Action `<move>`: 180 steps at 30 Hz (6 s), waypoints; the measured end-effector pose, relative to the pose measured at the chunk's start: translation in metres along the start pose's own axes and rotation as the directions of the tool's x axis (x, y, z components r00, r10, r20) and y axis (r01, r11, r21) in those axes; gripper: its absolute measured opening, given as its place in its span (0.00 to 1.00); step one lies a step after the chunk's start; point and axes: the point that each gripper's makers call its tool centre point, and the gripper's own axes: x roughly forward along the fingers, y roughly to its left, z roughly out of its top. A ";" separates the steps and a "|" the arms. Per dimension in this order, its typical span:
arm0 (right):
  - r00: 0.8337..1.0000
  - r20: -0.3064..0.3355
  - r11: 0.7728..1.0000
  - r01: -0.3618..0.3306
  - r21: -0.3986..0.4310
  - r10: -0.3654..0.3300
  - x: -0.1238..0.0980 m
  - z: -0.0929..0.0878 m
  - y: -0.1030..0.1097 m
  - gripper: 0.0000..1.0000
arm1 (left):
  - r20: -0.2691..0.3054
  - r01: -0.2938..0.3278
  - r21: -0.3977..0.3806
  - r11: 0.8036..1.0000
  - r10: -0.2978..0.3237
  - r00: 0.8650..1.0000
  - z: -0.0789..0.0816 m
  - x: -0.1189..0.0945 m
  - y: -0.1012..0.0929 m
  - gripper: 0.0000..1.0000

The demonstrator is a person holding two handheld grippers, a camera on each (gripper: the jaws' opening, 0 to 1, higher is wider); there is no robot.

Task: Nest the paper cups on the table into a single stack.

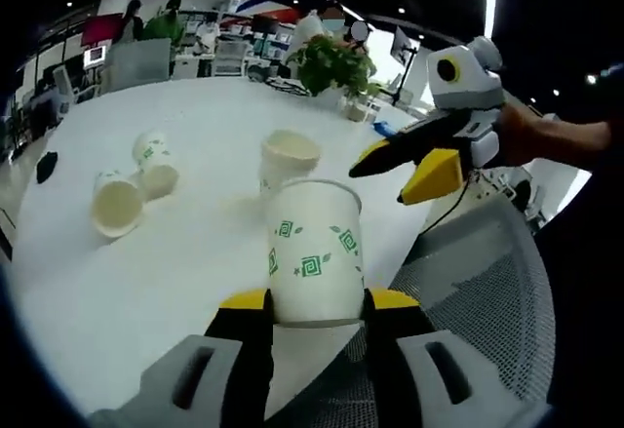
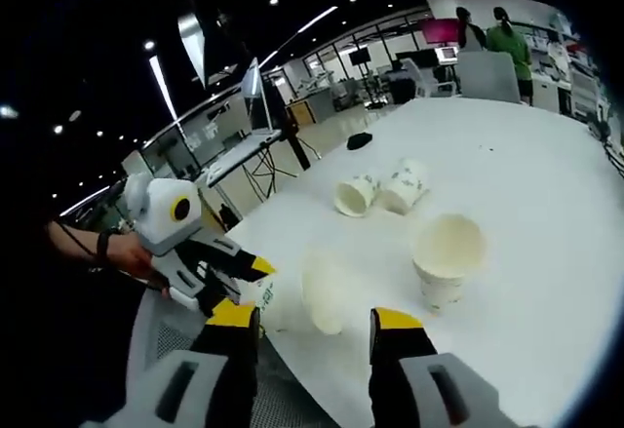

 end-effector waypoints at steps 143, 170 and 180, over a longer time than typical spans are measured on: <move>0.965 -0.091 0.954 0.225 -0.200 -0.247 0.012 0.056 -0.078 0.05 | 0.035 -0.188 -0.146 0.971 0.195 0.980 -0.002 -0.014 0.051 0.47; 0.959 0.101 0.963 0.259 0.072 -0.265 -0.033 0.052 -0.087 0.21 | 0.021 -0.209 -0.200 0.957 0.218 0.976 -0.005 -0.014 0.061 0.45; 0.955 0.134 0.961 0.251 0.117 -0.265 -0.050 0.028 -0.065 0.39 | 0.035 -0.262 -0.219 0.940 0.276 0.961 0.001 -0.023 0.083 0.46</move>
